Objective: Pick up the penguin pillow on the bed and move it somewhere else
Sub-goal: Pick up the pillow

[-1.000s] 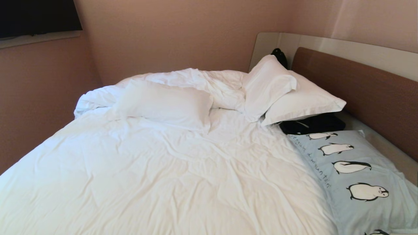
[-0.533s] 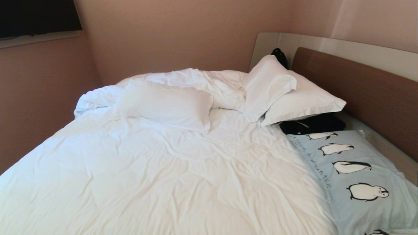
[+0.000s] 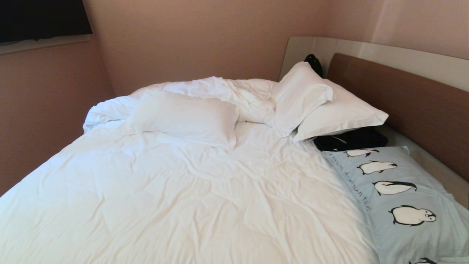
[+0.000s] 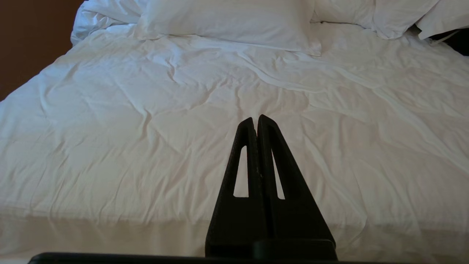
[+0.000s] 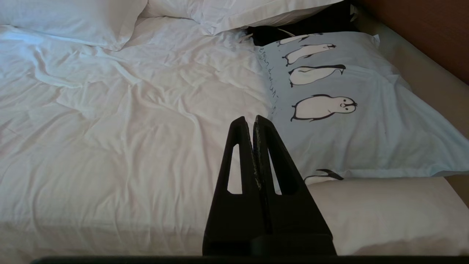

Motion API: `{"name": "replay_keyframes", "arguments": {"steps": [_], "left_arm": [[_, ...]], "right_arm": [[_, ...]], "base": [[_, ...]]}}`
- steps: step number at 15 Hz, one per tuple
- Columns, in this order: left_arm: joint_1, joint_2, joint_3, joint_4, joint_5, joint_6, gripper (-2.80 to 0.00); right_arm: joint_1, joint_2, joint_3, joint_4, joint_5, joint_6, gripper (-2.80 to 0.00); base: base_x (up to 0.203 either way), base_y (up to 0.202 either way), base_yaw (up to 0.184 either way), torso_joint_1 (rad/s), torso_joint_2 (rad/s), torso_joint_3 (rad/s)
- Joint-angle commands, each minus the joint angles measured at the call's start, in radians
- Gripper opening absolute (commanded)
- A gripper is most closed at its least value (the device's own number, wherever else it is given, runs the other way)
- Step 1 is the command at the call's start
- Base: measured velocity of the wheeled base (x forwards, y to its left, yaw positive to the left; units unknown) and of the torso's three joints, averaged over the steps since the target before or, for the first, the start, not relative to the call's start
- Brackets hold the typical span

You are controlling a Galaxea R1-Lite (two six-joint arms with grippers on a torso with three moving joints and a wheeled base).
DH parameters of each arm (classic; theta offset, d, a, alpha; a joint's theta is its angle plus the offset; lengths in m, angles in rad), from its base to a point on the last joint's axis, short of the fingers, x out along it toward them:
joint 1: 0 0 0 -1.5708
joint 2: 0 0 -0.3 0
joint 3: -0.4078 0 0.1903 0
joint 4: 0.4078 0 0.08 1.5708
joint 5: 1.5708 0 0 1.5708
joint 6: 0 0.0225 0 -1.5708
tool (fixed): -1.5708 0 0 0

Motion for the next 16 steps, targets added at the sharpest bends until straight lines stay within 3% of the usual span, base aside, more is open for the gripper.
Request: {"name": "replay_keyframes", "arguments": {"steps": [1, 11, 16], "left_arm": [[0.000, 0.000, 0.000, 0.000, 0.000, 0.000, -2.80], [0.000, 0.000, 0.000, 0.000, 0.000, 0.000, -2.80], [0.000, 0.000, 0.000, 0.000, 0.000, 0.000, -2.80]], "right_arm": [[0.000, -0.002, 0.000, -0.003, 0.000, -0.002, -2.80], [0.000, -0.002, -0.012, 0.006, -0.004, 0.011, -2.80], [0.000, 0.131, -0.202, 0.111, -0.008, 0.011, -2.80]], "base": [[0.000, 0.000, 0.000, 0.000, 0.00, 0.000], [0.000, 0.000, 0.000, 0.000, 0.00, 0.000], [0.000, 0.000, 0.000, 0.000, 0.00, 0.000]]}}
